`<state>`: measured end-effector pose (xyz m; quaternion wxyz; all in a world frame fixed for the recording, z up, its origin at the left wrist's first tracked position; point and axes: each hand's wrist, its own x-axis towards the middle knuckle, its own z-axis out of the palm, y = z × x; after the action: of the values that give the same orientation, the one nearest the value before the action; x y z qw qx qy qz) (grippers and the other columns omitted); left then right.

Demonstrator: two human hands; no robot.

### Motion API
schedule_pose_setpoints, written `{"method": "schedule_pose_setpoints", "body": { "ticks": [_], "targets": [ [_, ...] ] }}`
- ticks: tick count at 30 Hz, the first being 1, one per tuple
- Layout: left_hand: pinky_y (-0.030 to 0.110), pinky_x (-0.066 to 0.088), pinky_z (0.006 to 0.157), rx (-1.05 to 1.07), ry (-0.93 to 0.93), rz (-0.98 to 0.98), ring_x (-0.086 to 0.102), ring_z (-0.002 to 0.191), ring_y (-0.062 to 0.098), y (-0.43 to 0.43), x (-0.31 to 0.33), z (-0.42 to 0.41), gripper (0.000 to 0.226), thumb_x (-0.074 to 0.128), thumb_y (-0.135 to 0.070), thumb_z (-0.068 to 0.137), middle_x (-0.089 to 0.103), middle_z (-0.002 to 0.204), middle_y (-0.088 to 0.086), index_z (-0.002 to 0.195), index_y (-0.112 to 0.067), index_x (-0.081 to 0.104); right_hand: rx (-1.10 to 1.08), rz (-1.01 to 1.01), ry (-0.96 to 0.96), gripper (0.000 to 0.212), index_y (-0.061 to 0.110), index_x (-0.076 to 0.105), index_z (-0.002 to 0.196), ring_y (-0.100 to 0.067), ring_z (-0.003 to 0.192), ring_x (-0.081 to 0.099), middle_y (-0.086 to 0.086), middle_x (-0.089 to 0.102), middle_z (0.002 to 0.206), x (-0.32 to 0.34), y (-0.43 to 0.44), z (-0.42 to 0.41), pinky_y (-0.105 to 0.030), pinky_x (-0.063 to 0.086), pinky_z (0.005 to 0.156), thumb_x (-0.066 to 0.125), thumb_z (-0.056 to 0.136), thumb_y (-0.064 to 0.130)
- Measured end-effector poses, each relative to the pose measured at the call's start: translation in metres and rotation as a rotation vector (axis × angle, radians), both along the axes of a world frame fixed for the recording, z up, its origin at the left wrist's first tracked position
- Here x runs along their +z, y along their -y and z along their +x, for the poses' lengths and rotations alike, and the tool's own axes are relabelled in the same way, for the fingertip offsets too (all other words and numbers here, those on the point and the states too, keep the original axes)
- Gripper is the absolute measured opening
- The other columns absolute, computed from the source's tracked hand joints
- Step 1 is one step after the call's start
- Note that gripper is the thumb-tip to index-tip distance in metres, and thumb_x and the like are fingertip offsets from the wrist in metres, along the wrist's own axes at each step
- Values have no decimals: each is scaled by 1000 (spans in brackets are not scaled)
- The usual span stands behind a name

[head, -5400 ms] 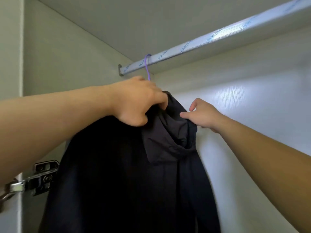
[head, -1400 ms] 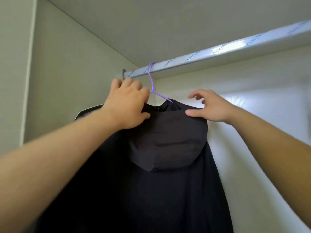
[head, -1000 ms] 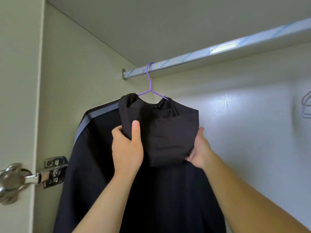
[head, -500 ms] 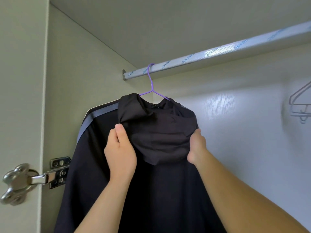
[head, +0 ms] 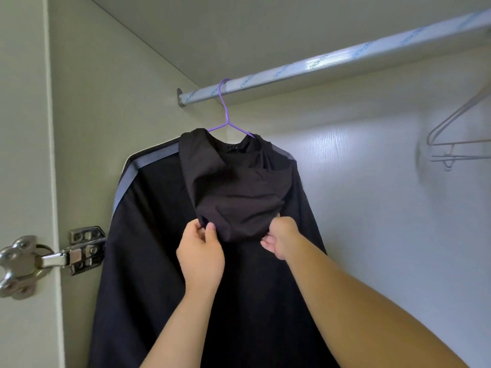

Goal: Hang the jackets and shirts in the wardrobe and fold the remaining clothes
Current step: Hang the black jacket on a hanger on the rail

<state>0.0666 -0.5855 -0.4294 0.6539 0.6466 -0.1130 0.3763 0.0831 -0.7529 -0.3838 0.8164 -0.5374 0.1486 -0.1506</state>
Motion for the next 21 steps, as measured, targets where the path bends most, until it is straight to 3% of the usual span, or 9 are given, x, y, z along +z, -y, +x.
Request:
{"method": "schedule_pose_setpoints", "body": {
  "ticks": [2, 5, 7, 9, 10, 12, 16, 21],
  "targets": [
    [36, 57, 79, -64, -81, -91, 71, 76, 7, 13, -19, -5, 10, 51, -33, 103, 73, 85, -8, 97, -33, 59, -22, -66, -21, 39, 11, 55, 138, -28, 106, 67, -13, 66, 126, -5, 5, -5, -39, 54, 92, 37, 106, 23],
    [36, 57, 74, -229, -230, -49, 70, 67, 6, 52, -63, -18, 22, 46, -40, 104, 73, 87, -5, 96, -27, 61, -101, -76, -9, 35, 7, 56, 133, -32, 119, 62, -15, 64, 129, -22, 16, -24, -46, 49, 105, 42, 105, 22],
    [35, 58, 71, -355, -306, 28, 69, 63, 8, 85, -90, -33, 29, 45, -39, 105, 73, 83, -2, 93, -21, 64, -231, -126, 35, 28, 5, 62, 122, -38, 116, 63, -20, 66, 125, -43, 31, -47, -49, 52, 101, 45, 103, 18],
    [34, 56, 68, -478, -345, 77, 67, 62, 9, 119, -109, -50, 32, 45, -37, 106, 73, 78, -1, 90, -18, 66, -331, -145, 49, 29, -2, 61, 119, -38, 102, 67, -20, 70, 112, -70, 53, -82, -45, 56, 84, 46, 100, 15],
    [33, 56, 67, -544, -355, 102, 67, 62, 10, 136, -115, -61, 32, 46, -36, 106, 72, 75, -2, 89, -18, 66, -382, -149, 44, 30, -2, 61, 119, -34, 90, 65, -17, 69, 101, -87, 66, -102, -39, 53, 71, 46, 99, 14],
    [35, 55, 67, -689, -364, 168, 66, 63, 13, 166, -129, -87, 29, 48, -32, 104, 71, 72, -3, 87, -17, 66, -486, -148, 23, 28, 0, 62, 115, -23, 79, 57, -9, 65, 92, -123, 90, -146, -31, 42, 61, 45, 100, 17],
    [42, 53, 71, -976, -382, 283, 65, 61, 14, 209, -166, -155, 23, 52, -25, 99, 69, 70, -4, 82, -18, 65, -692, -43, -92, 26, 13, 65, 101, -17, 71, 61, -1, 71, 86, -193, 123, -250, -30, 42, 64, 45, 101, 28],
    [34, 50, 65, -1336, -333, 436, 64, 60, 16, 244, -203, -247, 22, 50, -37, 92, 69, 73, -1, 77, -30, 64, -1030, 23, -201, 21, 15, 66, 92, -15, 65, 60, 3, 69, 75, -257, 124, -374, -30, 42, 63, 50, 95, 27]
  ]
}}
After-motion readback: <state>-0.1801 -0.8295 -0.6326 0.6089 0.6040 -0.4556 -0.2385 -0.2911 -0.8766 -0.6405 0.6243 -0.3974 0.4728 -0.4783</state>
